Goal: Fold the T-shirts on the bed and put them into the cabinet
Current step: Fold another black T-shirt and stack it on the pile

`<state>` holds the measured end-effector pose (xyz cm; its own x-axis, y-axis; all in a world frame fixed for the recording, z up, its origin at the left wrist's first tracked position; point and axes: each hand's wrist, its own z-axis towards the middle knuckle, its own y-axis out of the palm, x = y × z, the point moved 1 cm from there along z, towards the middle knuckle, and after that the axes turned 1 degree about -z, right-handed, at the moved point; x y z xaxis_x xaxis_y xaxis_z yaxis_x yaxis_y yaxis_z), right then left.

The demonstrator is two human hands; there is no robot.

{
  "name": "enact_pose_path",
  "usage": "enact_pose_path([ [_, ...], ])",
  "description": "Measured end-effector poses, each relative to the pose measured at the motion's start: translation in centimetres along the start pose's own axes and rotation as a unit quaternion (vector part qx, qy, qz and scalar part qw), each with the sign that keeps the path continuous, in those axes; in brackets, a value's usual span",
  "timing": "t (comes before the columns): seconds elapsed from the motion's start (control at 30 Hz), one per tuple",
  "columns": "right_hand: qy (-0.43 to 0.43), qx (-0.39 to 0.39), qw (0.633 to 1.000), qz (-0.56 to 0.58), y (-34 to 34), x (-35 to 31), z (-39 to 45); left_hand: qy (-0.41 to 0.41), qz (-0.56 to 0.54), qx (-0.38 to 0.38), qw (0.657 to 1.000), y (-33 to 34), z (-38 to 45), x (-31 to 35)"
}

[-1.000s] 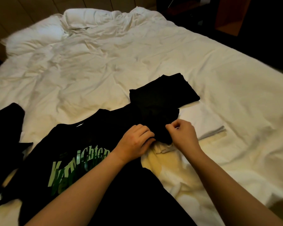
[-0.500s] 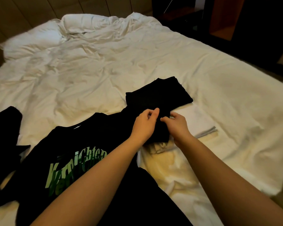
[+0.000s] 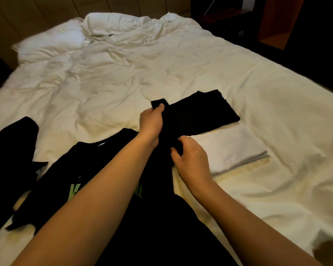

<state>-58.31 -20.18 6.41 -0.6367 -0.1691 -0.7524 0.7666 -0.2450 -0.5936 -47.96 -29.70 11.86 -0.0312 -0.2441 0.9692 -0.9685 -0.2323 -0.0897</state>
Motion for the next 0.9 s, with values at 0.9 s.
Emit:
enact_pose_path([
  [0.9,-0.095,-0.288,0.907,-0.292,15.4,0.7,4.0,0.090,0.582,0.008,0.808,-14.4,-0.4,-15.4],
])
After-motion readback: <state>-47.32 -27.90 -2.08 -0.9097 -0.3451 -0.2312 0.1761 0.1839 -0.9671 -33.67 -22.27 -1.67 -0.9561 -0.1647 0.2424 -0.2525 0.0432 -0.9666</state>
